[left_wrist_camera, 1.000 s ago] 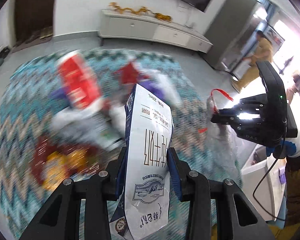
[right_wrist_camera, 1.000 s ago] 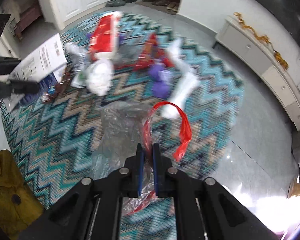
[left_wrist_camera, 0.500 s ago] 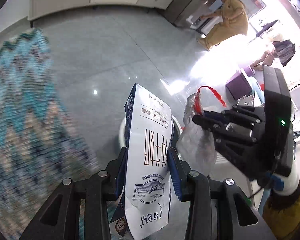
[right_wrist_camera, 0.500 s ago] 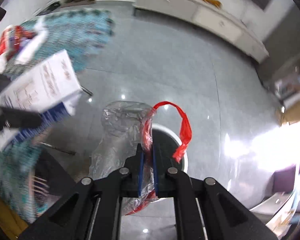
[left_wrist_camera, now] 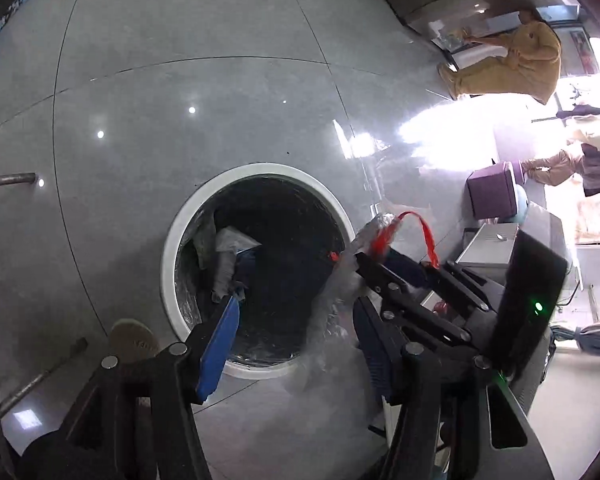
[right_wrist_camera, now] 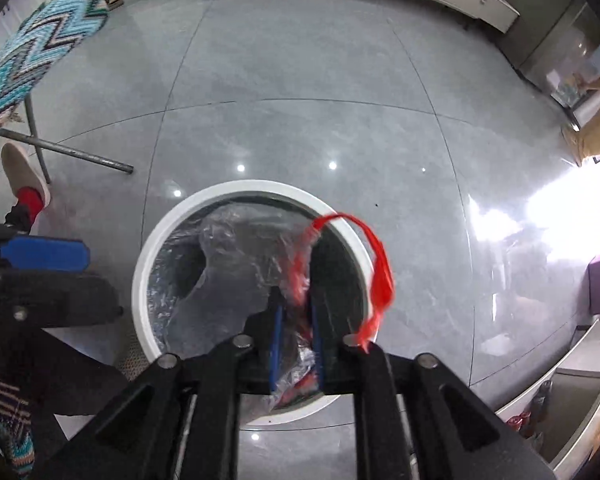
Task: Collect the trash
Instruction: 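Carry both items to the bin and open both tools to drop them, then return both tools to the trash on the rug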
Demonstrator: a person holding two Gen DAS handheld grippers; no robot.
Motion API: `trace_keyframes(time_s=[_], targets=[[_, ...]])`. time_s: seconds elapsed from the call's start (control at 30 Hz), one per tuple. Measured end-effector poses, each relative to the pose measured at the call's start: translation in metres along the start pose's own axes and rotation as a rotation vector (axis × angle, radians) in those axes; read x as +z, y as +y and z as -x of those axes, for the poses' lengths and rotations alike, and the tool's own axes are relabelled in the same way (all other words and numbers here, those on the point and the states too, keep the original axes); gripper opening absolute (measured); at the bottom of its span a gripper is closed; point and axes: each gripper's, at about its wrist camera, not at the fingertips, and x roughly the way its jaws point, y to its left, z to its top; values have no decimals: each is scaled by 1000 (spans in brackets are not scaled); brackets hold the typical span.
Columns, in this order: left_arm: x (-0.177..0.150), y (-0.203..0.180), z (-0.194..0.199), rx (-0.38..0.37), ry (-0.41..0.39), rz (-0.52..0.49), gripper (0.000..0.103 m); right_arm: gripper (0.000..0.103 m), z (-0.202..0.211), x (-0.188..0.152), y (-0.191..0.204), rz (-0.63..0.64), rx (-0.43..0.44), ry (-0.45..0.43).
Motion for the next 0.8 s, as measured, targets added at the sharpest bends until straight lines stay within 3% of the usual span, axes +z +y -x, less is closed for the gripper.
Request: trace_keyframes(time_s=[0.1, 0.27, 0.43, 0.57, 0.7, 0.8], targets=[[-2, -12, 7, -16, -17, -26, 57, 43, 1, 1, -5, -21, 4, -5], [-21, -34, 58, 1, -115, -160, 57, 43, 8, -4, -6, -47, -6, -21], [-46, -40, 119, 54, -265, -247, 57, 43, 56, 5, 15, 3, -40, -93], [-76, -19, 175, 96, -363, -280, 57, 43, 105, 19, 58, 97, -73, -151], [-116, 22, 232, 188, -470, -324, 58, 43, 153, 30, 113, 170, -40, -240], [-143, 65, 272, 241, -529, -307, 68, 43, 179, 35, 158, 217, 5, -297]])
